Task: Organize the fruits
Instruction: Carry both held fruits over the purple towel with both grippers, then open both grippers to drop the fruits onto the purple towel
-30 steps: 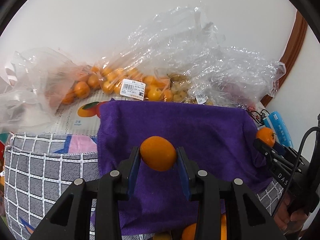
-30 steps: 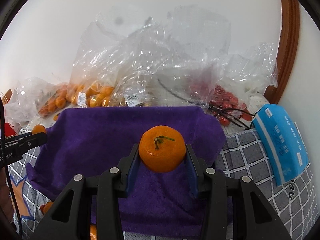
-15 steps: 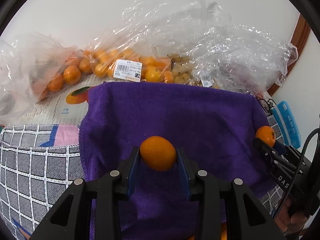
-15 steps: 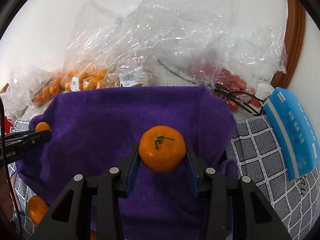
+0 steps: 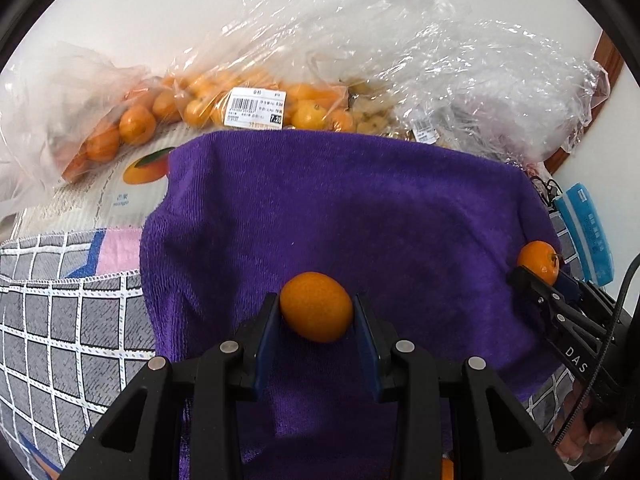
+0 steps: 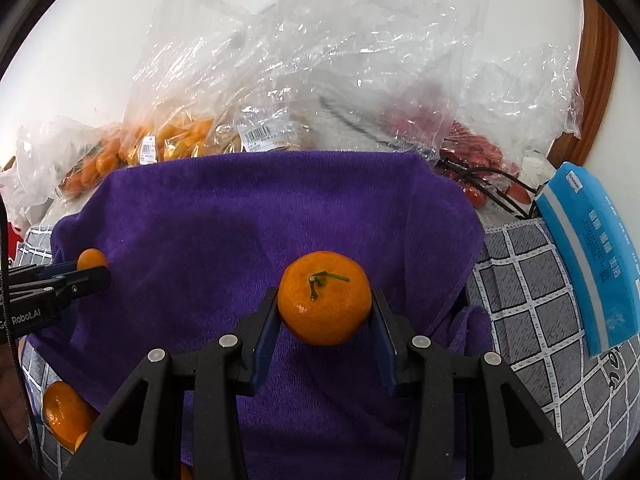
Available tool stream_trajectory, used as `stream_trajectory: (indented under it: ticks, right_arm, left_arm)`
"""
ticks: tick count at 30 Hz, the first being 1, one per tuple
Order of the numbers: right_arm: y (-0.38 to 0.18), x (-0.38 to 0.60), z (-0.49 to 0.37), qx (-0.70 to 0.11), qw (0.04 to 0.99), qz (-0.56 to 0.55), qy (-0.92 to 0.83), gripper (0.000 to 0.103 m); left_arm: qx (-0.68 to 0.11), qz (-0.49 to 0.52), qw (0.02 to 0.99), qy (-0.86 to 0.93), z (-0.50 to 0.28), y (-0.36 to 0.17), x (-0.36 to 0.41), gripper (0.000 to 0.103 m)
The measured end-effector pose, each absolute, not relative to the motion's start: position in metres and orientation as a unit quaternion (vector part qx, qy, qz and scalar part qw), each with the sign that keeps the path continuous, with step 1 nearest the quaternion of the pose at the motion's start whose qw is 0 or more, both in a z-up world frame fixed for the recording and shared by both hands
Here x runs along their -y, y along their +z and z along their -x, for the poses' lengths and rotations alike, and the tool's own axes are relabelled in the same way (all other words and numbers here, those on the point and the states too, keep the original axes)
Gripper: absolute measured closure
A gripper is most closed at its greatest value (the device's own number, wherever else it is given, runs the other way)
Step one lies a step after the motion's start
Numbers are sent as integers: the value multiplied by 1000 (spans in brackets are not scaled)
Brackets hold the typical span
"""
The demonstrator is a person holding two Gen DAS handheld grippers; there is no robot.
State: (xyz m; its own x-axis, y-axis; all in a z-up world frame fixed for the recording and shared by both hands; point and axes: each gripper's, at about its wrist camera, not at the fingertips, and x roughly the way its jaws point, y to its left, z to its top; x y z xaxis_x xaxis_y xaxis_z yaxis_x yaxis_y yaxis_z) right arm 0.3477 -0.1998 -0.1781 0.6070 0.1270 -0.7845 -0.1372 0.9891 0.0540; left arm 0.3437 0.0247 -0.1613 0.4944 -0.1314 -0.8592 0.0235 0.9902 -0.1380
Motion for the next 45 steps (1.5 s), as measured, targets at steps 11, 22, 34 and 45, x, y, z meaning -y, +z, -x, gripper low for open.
stream_trajectory:
  ticks: [11,22,34,45]
  right_arm:
    - [-180,197,-345,-437,896,18,76,59]
    - [-134,199,-318,-415,908,8,65,22]
    - [-79,201,-232,-383,923,25,23,11]
    - [-59,210,-163,-353,935,-16,26,11]
  left_arm:
    - [-510,51,858,-43,-342,-163,-23,66]
    - [-483,47,874,-29,-308,-121,-26,50]
    - [-421,60,905,-24,-228,-67,-28,50]
    - [-387,57,920,-29,-159,-48,-28,50]
